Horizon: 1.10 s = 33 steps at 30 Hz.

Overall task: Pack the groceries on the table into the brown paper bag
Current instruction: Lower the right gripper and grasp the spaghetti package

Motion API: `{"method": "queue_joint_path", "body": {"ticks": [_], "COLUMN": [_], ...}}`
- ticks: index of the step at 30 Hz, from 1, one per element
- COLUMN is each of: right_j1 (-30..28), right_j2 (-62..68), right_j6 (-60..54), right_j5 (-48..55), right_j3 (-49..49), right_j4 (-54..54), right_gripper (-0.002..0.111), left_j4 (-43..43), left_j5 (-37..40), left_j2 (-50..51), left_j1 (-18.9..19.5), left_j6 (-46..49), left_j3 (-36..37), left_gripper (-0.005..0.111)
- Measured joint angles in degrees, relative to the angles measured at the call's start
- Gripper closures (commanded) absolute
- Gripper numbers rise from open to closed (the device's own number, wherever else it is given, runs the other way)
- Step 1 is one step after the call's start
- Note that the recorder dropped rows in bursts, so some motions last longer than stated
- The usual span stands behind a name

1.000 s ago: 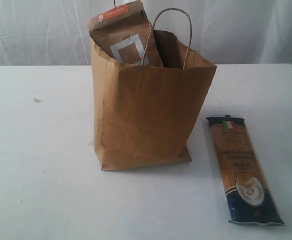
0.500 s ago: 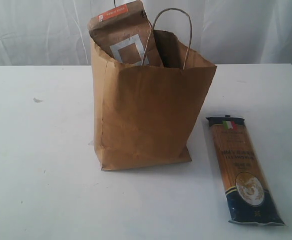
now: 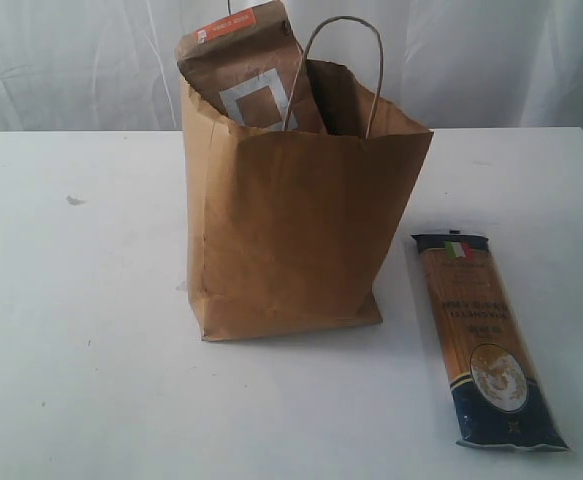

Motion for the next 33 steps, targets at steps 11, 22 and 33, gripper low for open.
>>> {"method": "queue_joint_path", "body": {"ticks": [11, 22, 33], "right_j1": [0.0, -2.52, -2.81], "right_j2": [30.0, 55.22, 67.44], "right_j6": [-1.43, -1.2, -1.08], "right_j5": [-18.33, -25.42, -26.88], "right_j3": [-2.7, -13.64, -20.1], "right_j4": [-2.2, -4.48, -5.96], "right_gripper": [0.02, 0.02, 0.02], "left_j4": [0.0, 0.0, 0.23], "left_j5": [0.0, 0.0, 0.0], "left_j2": [0.0, 0.0, 0.0], "left_j1": [0.0, 0.0, 0.0], "left_j6": [0.0, 0.0, 0.0], "left_j3": [0.0, 0.0, 0.0], "left_gripper": [0.107, 0.107, 0.107]}}
